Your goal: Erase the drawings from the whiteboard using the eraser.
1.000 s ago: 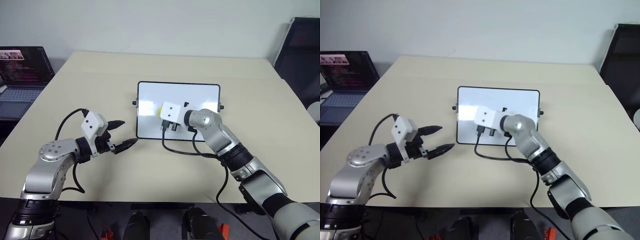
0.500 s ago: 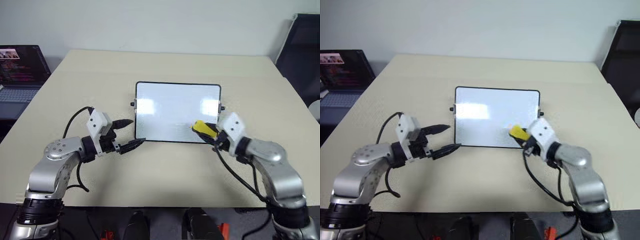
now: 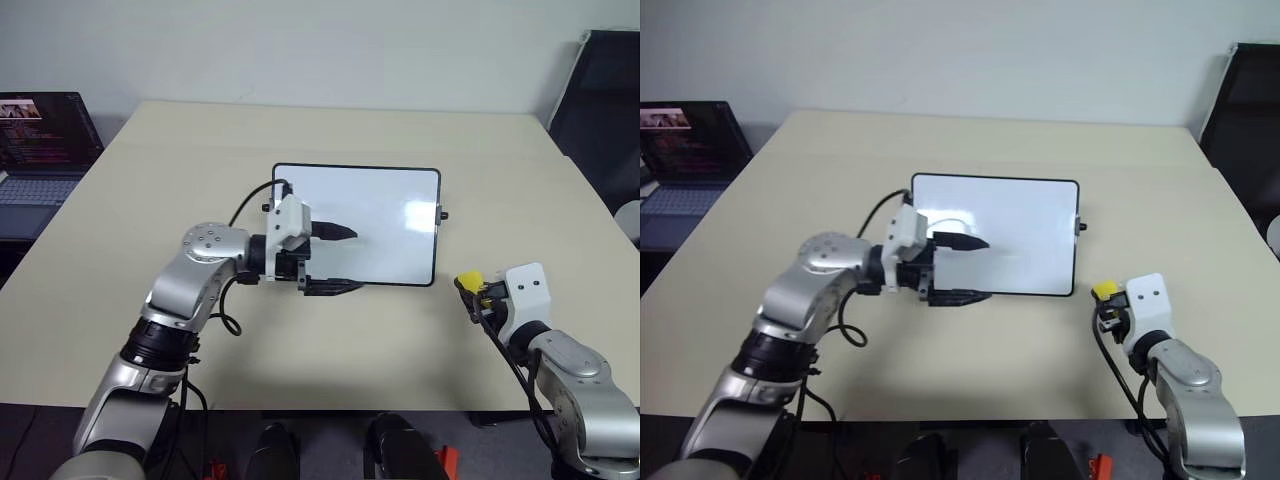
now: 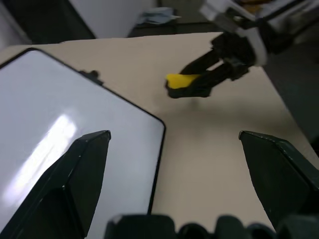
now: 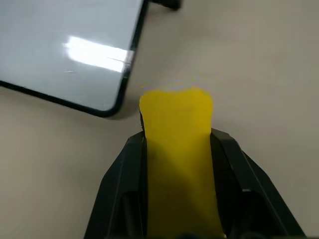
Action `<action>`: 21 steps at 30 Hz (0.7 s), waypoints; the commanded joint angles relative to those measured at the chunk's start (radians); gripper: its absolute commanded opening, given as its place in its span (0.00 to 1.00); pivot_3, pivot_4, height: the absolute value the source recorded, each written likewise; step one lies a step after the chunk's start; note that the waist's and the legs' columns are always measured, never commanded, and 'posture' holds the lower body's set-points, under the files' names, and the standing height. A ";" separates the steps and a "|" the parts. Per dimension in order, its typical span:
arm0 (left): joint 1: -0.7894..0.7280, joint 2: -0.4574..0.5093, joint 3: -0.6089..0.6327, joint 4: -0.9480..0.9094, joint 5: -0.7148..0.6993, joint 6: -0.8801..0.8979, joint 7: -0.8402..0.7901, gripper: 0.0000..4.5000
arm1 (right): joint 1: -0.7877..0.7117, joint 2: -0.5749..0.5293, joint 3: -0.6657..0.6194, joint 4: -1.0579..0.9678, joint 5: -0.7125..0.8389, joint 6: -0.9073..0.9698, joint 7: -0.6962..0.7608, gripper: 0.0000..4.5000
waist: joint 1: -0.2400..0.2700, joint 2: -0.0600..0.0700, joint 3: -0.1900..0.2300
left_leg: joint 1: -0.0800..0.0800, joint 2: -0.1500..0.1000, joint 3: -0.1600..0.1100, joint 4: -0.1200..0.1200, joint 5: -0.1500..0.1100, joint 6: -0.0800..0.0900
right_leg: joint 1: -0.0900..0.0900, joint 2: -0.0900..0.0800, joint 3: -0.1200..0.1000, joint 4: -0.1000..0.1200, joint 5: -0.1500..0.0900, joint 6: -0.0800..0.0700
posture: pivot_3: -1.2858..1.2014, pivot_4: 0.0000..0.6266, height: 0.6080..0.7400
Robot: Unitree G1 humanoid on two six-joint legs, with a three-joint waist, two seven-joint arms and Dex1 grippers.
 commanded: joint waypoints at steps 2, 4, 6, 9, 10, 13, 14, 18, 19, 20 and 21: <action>-0.056 -0.048 -0.055 0.074 0.054 -0.127 -0.086 1.00 | -0.079 0.036 -0.054 0.035 0.016 0.057 -0.078 0.29 | 0.001 0.000 0.000 | 0.000 0.000 0.000 0.000 0.000 0.000 | 0.000 0.000 0.000 0.000 0.000 0.002 | 0.52 0.24 1.00; -0.068 -0.088 -0.085 0.125 0.088 -0.195 -0.103 1.00 | -0.121 0.054 -0.105 0.084 0.016 0.068 -0.120 0.29 | 0.003 0.000 0.000 | 0.000 0.000 0.000 0.000 0.000 0.000 | 0.000 0.000 0.000 0.000 0.002 0.006 | 0.52 0.24 1.00; -0.079 -0.129 -0.108 0.169 0.114 -0.251 -0.113 1.00 | -0.139 0.038 -0.128 0.122 0.022 0.073 -0.125 0.29 | 0.005 0.000 0.000 | -0.001 0.000 0.000 0.000 0.000 0.000 | 0.000 0.000 0.000 0.000 0.002 0.006 | 0.52 0.24 1.00; -0.084 -0.164 -0.117 0.211 0.137 -0.291 -0.116 1.00 | -0.146 0.018 -0.134 0.154 0.034 0.064 -0.119 0.29 | 0.006 0.000 0.000 | -0.001 0.000 0.000 0.000 0.000 0.000 | 0.000 0.000 0.000 0.000 0.002 0.006 | 0.52 0.24 1.00; -0.086 -0.172 -0.120 0.226 0.149 -0.305 -0.115 1.00 | -0.149 0.014 -0.137 0.167 0.036 0.059 -0.121 0.29 | 0.006 0.000 0.000 | -0.001 0.000 0.000 0.000 0.000 0.000 | 0.000 0.000 0.000 0.000 0.002 0.006 | 0.52 0.24 1.00; -0.094 -0.200 -0.121 0.246 0.166 -0.318 -0.107 1.00 | -0.152 -0.001 -0.136 0.193 0.049 0.057 -0.118 0.29 | 0.003 0.001 0.000 | -0.001 0.000 0.000 0.000 0.000 0.000 | 0.001 0.000 0.000 0.000 0.002 0.006 | 0.52 0.24 1.00; -0.095 -0.209 -0.117 0.242 0.163 -0.310 -0.103 1.00 | -0.153 -0.005 -0.134 0.200 0.055 0.059 -0.115 0.29 | 0.003 0.001 0.000 | -0.001 0.000 0.000 0.000 0.000 0.000 | 0.001 0.000 0.000 0.000 0.002 0.006 | 0.52 0.24 1.00; -0.090 -0.217 -0.112 0.230 0.170 -0.296 -0.092 1.00 | -0.161 -0.011 -0.136 0.234 0.073 0.042 -0.110 0.45 | 0.003 0.001 0.000 | -0.001 0.000 0.000 0.000 0.000 0.000 | 0.001 0.000 0.000 0.000 0.003 0.007 | 0.52 0.24 1.00; -0.085 -0.216 -0.110 0.227 0.174 -0.297 -0.084 1.00 | -0.163 -0.014 -0.137 0.245 0.072 0.030 -0.112 0.49 | 0.003 0.001 0.000 | -0.001 0.000 0.000 0.000 0.000 0.000 | 0.001 0.000 0.000 0.000 0.003 0.007 | 0.52 0.24 1.00; -0.082 -0.218 -0.107 0.225 0.179 -0.300 -0.073 1.00 | -0.165 -0.018 -0.139 0.255 0.070 0.013 -0.119 0.57 | 0.003 0.001 0.000 | -0.001 0.000 0.000 0.000 0.000 0.000 | 0.001 0.000 0.000 0.000 0.003 0.007 | 0.52 0.24 1.00; -0.077 -0.222 -0.100 0.220 0.177 -0.300 -0.059 1.00 | -0.165 -0.025 -0.138 0.259 0.073 0.009 -0.116 0.65 | 0.004 0.001 0.000 | -0.001 0.000 0.000 0.000 0.000 0.000 | 0.001 0.000 0.000 0.000 0.003 0.007 | 0.52 0.24 1.00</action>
